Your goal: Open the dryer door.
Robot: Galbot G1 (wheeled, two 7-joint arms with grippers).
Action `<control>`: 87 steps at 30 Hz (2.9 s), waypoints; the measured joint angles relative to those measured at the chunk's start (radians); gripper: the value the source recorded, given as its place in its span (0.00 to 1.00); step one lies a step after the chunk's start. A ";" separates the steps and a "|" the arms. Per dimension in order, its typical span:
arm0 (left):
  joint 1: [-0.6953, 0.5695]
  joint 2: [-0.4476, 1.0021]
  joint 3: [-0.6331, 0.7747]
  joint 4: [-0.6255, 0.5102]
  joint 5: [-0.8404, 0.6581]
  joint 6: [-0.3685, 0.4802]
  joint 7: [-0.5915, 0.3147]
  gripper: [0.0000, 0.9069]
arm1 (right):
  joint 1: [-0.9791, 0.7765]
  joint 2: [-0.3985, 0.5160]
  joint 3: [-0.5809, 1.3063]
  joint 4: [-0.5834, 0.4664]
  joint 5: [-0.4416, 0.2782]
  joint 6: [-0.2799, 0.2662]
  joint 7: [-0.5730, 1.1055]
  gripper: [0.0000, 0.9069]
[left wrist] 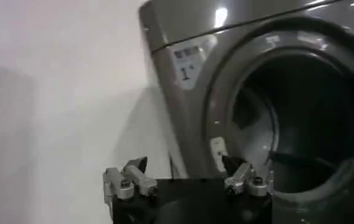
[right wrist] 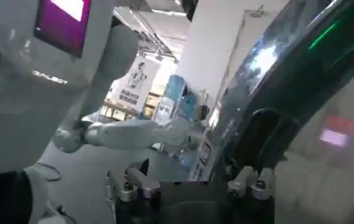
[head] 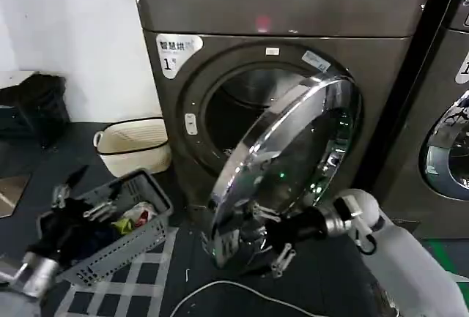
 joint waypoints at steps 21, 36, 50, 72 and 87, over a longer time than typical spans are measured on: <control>-0.173 0.153 0.344 0.109 0.027 -0.057 0.088 1.00 | -0.530 -0.042 0.683 0.076 -0.025 0.030 0.019 1.00; -0.324 0.128 0.645 0.149 0.038 -0.074 0.092 1.00 | -1.015 0.202 1.302 0.177 -0.149 0.229 0.369 1.00; -0.479 0.061 0.866 0.237 0.055 -0.087 0.085 1.00 | -1.043 0.514 1.729 0.128 -0.454 0.206 0.975 1.00; -0.715 -0.144 1.108 0.444 0.093 -0.085 0.076 1.00 | -1.016 0.607 1.949 0.137 -0.696 -0.061 1.676 1.00; -0.833 -0.292 1.202 0.623 0.112 -0.088 0.054 1.00 | -1.021 0.630 1.959 0.163 -0.661 -0.065 1.692 1.00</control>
